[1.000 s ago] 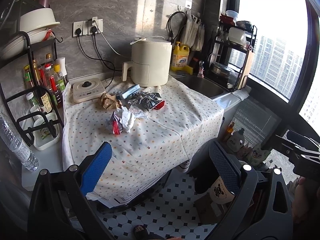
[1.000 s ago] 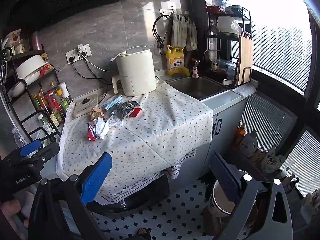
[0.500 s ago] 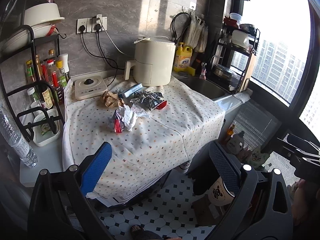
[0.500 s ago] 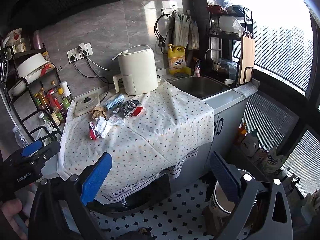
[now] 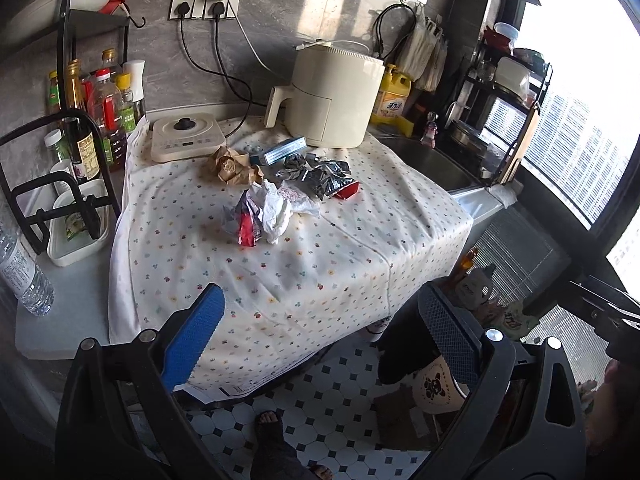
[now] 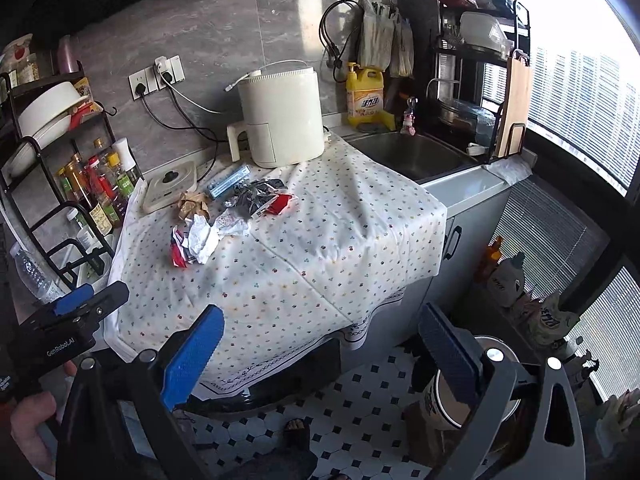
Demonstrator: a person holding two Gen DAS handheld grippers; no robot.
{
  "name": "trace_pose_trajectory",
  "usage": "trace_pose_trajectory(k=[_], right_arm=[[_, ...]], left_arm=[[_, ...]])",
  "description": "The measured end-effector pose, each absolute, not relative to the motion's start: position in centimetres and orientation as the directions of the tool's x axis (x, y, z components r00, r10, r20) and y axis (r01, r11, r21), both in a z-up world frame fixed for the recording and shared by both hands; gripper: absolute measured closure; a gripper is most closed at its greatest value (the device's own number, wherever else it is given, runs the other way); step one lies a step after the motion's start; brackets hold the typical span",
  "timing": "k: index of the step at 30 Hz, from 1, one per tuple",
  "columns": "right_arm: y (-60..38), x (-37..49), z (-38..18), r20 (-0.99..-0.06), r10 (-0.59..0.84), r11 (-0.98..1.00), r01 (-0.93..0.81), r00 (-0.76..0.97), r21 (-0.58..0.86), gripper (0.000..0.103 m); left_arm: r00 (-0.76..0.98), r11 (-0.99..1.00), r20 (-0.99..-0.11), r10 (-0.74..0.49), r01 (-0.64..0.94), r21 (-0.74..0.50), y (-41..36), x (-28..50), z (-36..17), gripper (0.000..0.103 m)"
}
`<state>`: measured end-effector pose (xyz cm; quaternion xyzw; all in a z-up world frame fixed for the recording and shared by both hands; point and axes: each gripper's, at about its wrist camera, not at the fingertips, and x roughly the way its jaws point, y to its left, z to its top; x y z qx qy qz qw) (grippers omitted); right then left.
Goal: Collect trash
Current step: 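Reach the left tool to the white tissue and red wrapper and close, then carry the held tissue with the left tool over the white bin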
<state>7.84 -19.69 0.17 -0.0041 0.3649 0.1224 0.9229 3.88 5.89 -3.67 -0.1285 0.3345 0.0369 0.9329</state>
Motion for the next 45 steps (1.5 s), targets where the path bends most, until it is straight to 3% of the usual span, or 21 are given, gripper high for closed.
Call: trace_pose_trajectory(k=[15,28,29,30,33,35,38,45], right_arm=[[-12.8,17.6,-1.7,-0.732,0.308,0.938,-0.324,0.607,0.125,0.020],[-7.2,24.6,-5.3,-0.793,0.302,0.937,-0.318,0.529,0.144,0.027],[-6.7,25.1,-5.5,-0.796,0.302,0.937,-0.319,0.525,0.145,0.027],[-6.2,25.4,-5.8,-0.799,0.303,0.936,-0.322,0.520,0.145,0.027],[-4.3,26.4,-6.6,-0.809,0.320,0.926,-0.344,0.493,0.157,0.027],[-2.9,27.2,-7.6,-0.822,0.334,0.917,-0.361,0.462,0.170,0.027],[-0.8,28.1,-9.6,-0.847,0.368,0.897,-0.387,0.383,0.215,0.039],[4.0,29.3,-13.3,-0.879,0.386,0.861,-0.451,0.281,0.234,0.040]], left_arm=[[0.692,0.926,-0.721,-0.039,-0.247,-0.287,13.8,13.0,-8.8,0.043],[0.657,0.920,-0.742,-0.129,-0.199,-0.337,17.4,21.0,-12.4,0.052],[0.652,0.922,-0.746,-0.137,-0.192,-0.337,17.5,21.5,-12.7,0.063],[0.641,0.923,-0.754,-0.142,-0.189,-0.335,17.7,22.0,-13.0,0.083],[0.663,0.924,-0.736,-0.134,-0.185,-0.334,18.5,22.3,-12.5,0.097],[0.682,0.934,-0.720,-0.128,-0.161,-0.319,18.8,22.2,-11.7,0.097],[0.690,0.934,-0.714,-0.119,-0.167,-0.317,19.9,22.1,-11.0,0.097],[0.695,0.926,-0.716,-0.057,-0.231,-0.298,22.7,20.8,-10.6,0.097]])
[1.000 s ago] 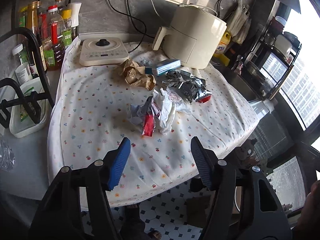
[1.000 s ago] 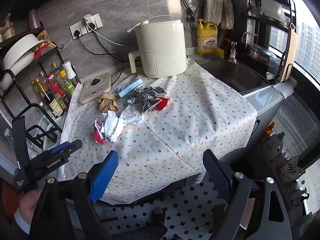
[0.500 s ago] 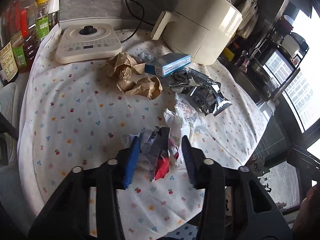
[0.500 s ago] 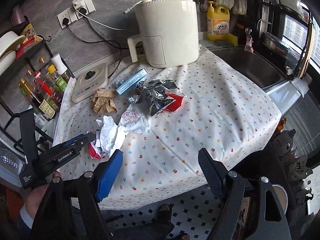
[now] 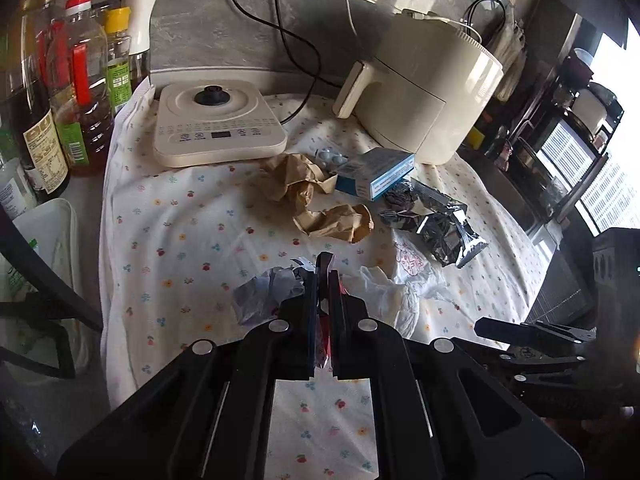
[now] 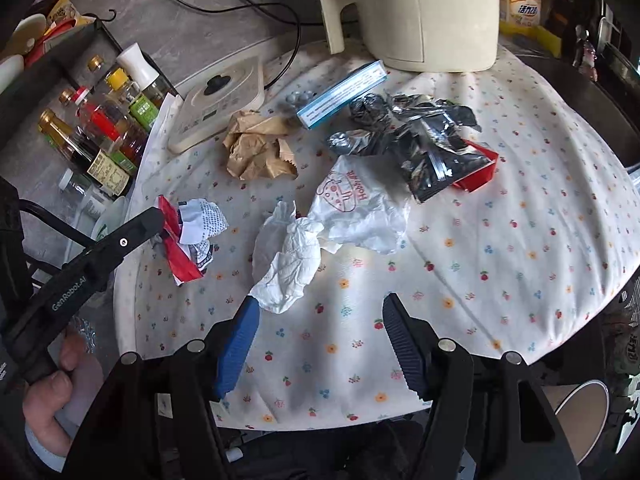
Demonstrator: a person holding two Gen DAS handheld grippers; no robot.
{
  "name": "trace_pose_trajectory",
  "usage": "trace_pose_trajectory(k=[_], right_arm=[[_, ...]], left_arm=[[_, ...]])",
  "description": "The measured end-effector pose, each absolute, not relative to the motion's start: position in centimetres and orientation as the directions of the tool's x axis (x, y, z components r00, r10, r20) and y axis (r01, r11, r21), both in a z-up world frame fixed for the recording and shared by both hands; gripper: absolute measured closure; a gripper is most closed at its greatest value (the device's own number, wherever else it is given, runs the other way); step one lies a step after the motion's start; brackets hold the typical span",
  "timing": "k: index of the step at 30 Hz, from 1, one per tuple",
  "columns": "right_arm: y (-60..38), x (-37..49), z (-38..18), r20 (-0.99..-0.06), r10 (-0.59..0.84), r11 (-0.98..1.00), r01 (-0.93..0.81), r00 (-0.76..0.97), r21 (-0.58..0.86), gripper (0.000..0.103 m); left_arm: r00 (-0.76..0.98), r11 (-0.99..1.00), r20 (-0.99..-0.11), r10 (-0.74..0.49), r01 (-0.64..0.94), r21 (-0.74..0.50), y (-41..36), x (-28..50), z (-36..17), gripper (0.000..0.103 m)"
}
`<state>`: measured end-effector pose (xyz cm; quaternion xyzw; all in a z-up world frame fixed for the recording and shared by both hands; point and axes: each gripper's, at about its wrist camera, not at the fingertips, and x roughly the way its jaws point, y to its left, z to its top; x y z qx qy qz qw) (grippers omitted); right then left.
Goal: Collect trash
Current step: 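Carry the held tissue with the left tool over the white bin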
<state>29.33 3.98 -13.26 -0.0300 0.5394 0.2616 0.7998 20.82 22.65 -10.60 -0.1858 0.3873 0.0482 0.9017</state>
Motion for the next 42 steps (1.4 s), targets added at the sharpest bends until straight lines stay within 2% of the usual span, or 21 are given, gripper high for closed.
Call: trace_pose_trajectory(k=[7,10,11,12,13,18,23,32,36,42], right_arm=[[7.9,30.8,-16.6,-0.905,0.356,0.836,-0.511,0.230,0.199,0.041],[8.3,30.7,-17.1,-0.910,0.311,0.834,-0.538,0.275,0.122,0.070],[8.3,30.7,-16.8,-0.907,0.325,0.826,-0.547,0.268,0.134,0.088],[7.9,30.8,-16.4,-0.897,0.375,0.813,-0.549,0.235,0.196,0.094],[7.3,30.7,-15.9,-0.883,0.412,0.806,-0.541,0.225,0.239,0.094],[3.6,30.1,-13.6,-0.861,0.434,0.824,-0.503,0.264,0.261,0.094],[-2.9,29.8,-11.4,-0.840,0.414,0.878,-0.398,0.351,0.266,0.094],[-21.1,27.8,-8.8,-0.816,0.269,0.963,-0.149,0.511,0.224,0.093],[-29.7,25.9,-9.4,-0.840,0.199,0.976,-0.027,0.505,0.214,0.093],[-40.0,22.8,-11.0,-0.864,0.109,0.980,0.094,0.491,0.177,0.091]], left_arm=[[0.693,0.916,-0.721,-0.028,-0.271,-0.296,23.9,19.7,-10.6,0.097],[0.690,0.914,-0.723,-0.024,-0.278,-0.296,24.0,19.8,-10.6,0.097],[0.690,0.915,-0.724,-0.021,-0.279,-0.292,24.0,20.0,-10.6,0.097],[0.691,0.916,-0.723,-0.020,-0.276,-0.290,23.9,20.1,-10.5,0.097],[0.693,0.918,-0.720,-0.022,-0.272,-0.289,23.8,20.4,-10.4,0.097],[0.707,0.929,-0.706,-0.046,-0.230,-0.291,22.4,22.5,-9.9,0.097],[0.725,0.949,-0.681,-0.105,-0.133,-0.287,18.1,25.6,-8.5,0.097],[0.739,0.952,-0.621,-0.262,0.090,-0.294,3.1,28.6,-6.3,0.097],[0.699,0.924,-0.625,-0.348,0.143,-0.354,-4.1,28.5,-6.0,0.097],[0.651,0.908,-0.636,-0.414,0.252,-0.334,-14.0,27.3,-6.3,0.097]])
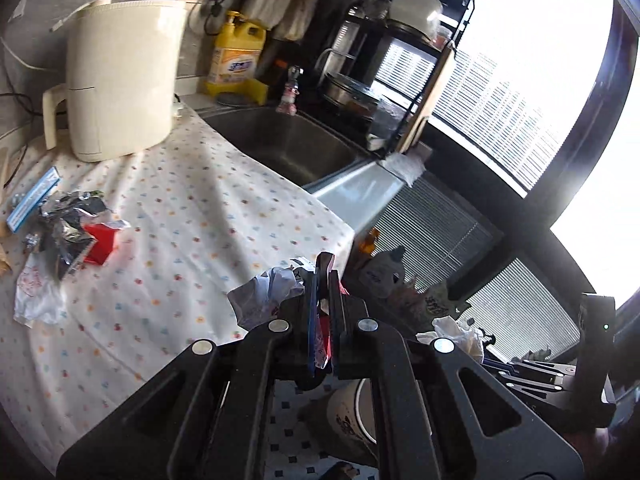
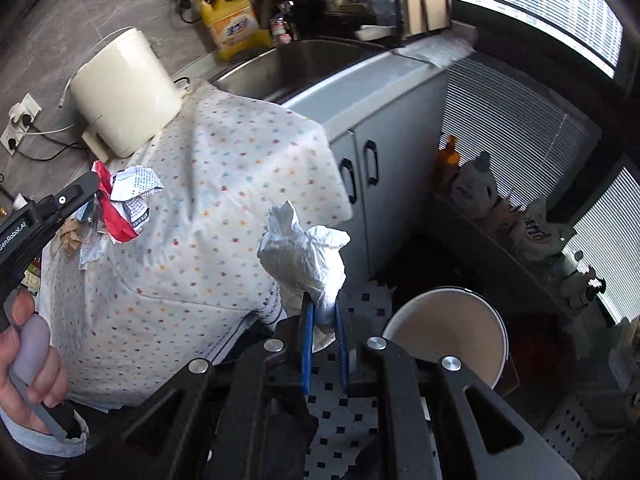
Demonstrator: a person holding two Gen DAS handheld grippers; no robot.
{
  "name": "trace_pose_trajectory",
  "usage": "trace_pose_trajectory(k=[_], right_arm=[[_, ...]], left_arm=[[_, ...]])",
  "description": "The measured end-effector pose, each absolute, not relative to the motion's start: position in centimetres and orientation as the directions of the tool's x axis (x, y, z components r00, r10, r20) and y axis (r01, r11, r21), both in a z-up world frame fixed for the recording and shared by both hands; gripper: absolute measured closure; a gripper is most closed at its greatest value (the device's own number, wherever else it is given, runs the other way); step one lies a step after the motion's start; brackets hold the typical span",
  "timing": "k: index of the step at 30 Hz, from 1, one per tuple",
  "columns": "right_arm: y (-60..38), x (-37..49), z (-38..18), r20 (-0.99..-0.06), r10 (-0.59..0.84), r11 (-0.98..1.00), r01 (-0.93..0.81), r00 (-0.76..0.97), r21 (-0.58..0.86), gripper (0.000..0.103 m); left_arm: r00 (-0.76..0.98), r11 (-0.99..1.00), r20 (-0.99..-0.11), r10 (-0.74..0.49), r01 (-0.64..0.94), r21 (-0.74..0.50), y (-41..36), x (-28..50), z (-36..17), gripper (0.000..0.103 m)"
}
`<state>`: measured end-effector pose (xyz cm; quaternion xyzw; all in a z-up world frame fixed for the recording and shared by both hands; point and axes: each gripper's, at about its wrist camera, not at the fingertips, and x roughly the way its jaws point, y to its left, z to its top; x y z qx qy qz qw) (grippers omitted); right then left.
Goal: Collect trash
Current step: 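Carry the held tissue with the left tool over the white bin, then open the left tool to drop the tissue into the bin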
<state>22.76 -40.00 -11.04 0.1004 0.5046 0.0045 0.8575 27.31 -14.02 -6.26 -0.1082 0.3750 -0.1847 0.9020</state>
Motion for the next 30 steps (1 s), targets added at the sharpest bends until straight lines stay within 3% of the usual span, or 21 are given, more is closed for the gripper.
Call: trace_pose_trajectory(k=[16,17,19,20,21,25,30], right_arm=[[-53.1,17.4,-21.0,-0.931,0.090,0.955,0.235,0.353,0.182,0.090],[-53.5,17.2,-21.9,-0.936,0.096,0.953,0.242,0.338,0.185,0.087],[-54.0,17.0,-23.6,-0.941,0.106,0.947,0.255,0.320,0.194,0.069],[-54.2,16.8,-24.2,-0.943,0.104,0.946,0.262,0.317,0.192,0.048],[-54.4,16.6,-24.5,-0.942,0.098,0.944,0.269,0.320,0.189,0.042],[-55.0,15.9,-24.7,-0.941,0.103,0.937,0.285,0.323,0.201,0.042],[-56.3,14.1,-22.8,-0.931,0.055,0.929,0.323,0.361,0.180,0.030]], left_arm=[[0.483,0.880,-0.740,-0.468,0.335,-0.338,-29.2,23.7,-13.9,0.097],[0.473,0.880,-0.747,-0.467,0.336,-0.337,-29.7,23.5,-14.5,0.097],[0.453,0.878,-0.759,-0.467,0.337,-0.339,-30.4,23.0,-15.6,0.097],[0.443,0.878,-0.766,-0.466,0.338,-0.338,-30.7,22.8,-16.1,0.097],[0.432,0.878,-0.774,-0.464,0.339,-0.337,-31.0,22.6,-16.7,0.097],[0.381,0.875,-0.803,-0.458,0.353,-0.332,-32.2,22.1,-18.6,0.097],[0.308,0.853,-0.824,-0.475,0.392,-0.345,-34.3,21.9,-20.2,0.097]])
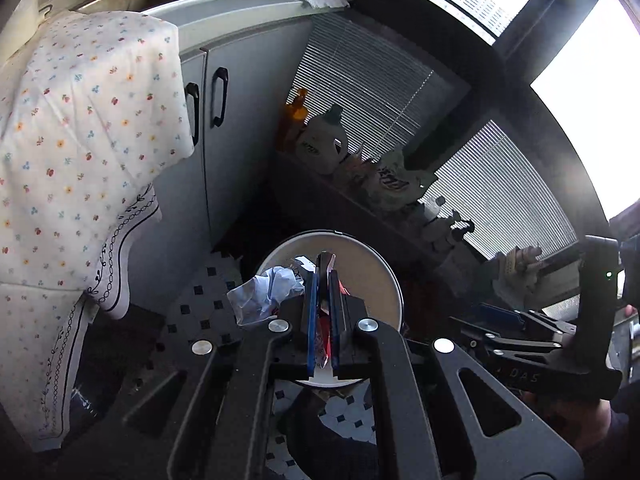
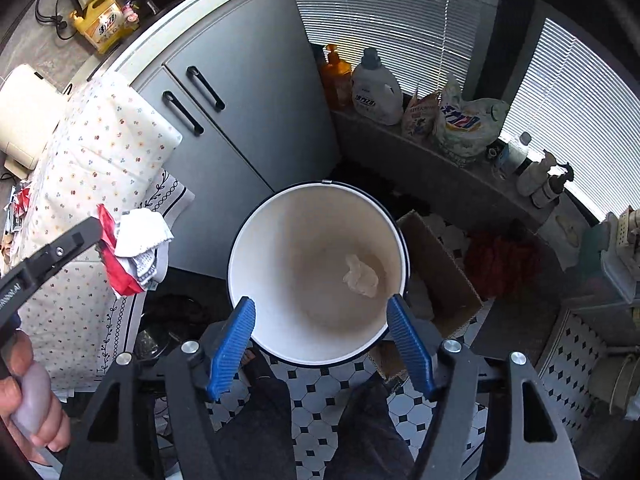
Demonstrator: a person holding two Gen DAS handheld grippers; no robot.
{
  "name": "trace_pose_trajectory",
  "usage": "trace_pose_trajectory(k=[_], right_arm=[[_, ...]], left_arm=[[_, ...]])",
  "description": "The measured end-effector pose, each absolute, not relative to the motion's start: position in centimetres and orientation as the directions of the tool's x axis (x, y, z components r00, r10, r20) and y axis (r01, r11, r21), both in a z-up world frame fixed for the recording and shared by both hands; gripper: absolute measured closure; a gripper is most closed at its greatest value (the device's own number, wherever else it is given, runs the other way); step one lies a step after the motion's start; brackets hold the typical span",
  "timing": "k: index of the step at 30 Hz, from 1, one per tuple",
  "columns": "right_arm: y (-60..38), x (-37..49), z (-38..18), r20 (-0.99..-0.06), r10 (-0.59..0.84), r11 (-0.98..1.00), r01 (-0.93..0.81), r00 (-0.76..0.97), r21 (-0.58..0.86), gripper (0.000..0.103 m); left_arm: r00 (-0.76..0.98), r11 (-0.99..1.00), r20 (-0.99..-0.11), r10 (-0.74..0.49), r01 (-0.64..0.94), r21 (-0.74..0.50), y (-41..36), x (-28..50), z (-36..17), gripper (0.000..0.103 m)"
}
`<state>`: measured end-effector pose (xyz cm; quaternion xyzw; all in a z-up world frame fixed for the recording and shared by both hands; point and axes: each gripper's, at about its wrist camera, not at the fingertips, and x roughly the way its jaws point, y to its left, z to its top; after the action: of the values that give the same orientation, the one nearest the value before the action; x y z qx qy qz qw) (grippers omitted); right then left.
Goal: Collect trash
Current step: 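Open the left tool to drop the tissue into the bin, then move the right tool toward the silver foil wrapper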
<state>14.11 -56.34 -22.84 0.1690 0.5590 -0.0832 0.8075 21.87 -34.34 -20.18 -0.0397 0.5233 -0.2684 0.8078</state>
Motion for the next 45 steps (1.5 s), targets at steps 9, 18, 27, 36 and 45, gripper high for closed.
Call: trace_pose_trajectory(k=[9,18,27,36,45], right_arm=[[-60.2,10.7,-20.4,-0.918,-0.020,0.877,0.447,0.396,0.174,0.029],[-61.9,8.9,-19.0,-0.899,0.016,0.827,0.500,0.438,0.258,0.023],[-56.9,13.1,-15.1,-0.847,0.018,0.883,0.389,0.532,0.263,0.008],[-48.0,18.2,-10.5,-0.754,0.015,0.942,0.244,0.657,0.232,0.008],[-38.2,22.8,-7.4,-0.703,0.116,0.971,0.069,0.701,0.229,0.008]], left_arm=[[0.208,0.788,-0.824,-0.528,0.483,-0.383,-39.0,21.5,-21.3,0.088],[0.233,0.790,-0.821,-0.521,0.494,-0.362,-39.2,22.1,-19.6,0.024],[0.409,0.876,-0.799,-0.441,0.391,-0.284,-31.5,23.1,-14.7,0.009],[0.596,0.955,-0.746,-0.297,0.187,-0.231,-20.2,24.0,-10.9,0.009],[0.707,0.975,-0.691,-0.153,-0.006,-0.222,-9.0,23.1,-8.4,0.008]])
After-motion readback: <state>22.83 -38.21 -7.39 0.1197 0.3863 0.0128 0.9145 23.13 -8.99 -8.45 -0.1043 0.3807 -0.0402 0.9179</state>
